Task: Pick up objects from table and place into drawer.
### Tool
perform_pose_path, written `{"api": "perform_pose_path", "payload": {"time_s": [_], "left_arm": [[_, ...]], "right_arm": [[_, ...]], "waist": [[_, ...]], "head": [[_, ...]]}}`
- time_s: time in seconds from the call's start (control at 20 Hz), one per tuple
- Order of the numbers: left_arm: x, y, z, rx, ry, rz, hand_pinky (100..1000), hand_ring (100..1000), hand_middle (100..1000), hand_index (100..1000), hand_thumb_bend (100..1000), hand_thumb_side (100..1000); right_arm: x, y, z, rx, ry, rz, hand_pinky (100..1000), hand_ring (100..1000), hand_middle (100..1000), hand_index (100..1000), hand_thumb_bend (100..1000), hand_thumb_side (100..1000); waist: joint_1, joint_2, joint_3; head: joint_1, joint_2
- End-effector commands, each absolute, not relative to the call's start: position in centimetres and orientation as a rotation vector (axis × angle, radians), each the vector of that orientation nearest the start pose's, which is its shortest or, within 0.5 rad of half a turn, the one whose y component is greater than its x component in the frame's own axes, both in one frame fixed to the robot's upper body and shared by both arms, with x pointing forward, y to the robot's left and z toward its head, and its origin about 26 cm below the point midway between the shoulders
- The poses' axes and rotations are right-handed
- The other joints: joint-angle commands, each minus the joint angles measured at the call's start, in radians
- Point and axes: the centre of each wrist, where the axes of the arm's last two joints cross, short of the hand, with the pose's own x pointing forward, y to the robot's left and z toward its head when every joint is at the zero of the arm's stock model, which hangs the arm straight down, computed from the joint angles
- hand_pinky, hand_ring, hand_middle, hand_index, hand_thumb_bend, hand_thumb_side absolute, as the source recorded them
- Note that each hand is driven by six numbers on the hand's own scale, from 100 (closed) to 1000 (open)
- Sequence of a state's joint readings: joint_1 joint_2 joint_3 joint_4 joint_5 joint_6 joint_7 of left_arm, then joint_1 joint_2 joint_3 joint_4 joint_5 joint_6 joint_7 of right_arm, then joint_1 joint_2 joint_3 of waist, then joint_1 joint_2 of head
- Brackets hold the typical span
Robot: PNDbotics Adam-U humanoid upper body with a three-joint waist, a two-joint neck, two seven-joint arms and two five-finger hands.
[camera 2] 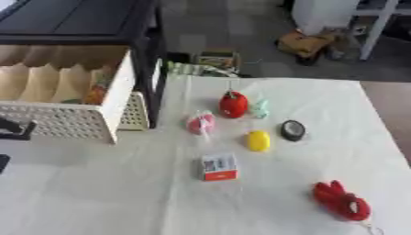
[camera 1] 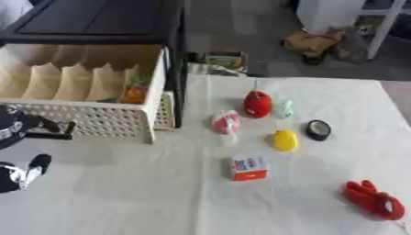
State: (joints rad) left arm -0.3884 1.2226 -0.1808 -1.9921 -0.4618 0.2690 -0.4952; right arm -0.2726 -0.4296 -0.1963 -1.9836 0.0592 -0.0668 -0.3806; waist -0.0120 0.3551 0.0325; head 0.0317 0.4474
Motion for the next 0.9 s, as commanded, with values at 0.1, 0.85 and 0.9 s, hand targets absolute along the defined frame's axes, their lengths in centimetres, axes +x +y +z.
{"api": "perform_pose_path", "payload": {"time_s": [0.1,0.85,0.9], "left_arm": [[28.0,32.5,31.7,1.158,-1.277,-1.574,100,100,100,984,105,408],[27.7,32.6,34.0,1.125,-1.581,-1.540,100,100,100,888,105,408],[27.7,32.6,34.2,1.118,-1.614,-1.527,100,100,100,875,105,408]], "right_arm": [[28.9,-32.8,22.8,-0.693,-2.417,-0.078,744,527,476,737,100,699],[28.9,-32.9,22.8,-0.710,-2.415,-0.088,743,529,478,737,100,703],[28.9,-32.9,22.8,-0.711,-2.415,-0.087,743,529,479,737,100,705]], "waist": [[0.000,-0.025,0.004],[-0.006,-0.034,0.019],[-0.006,-0.034,0.020]], "head": [[-0.005,0.006],[-0.026,0.018],[-0.029,0.019]]}}
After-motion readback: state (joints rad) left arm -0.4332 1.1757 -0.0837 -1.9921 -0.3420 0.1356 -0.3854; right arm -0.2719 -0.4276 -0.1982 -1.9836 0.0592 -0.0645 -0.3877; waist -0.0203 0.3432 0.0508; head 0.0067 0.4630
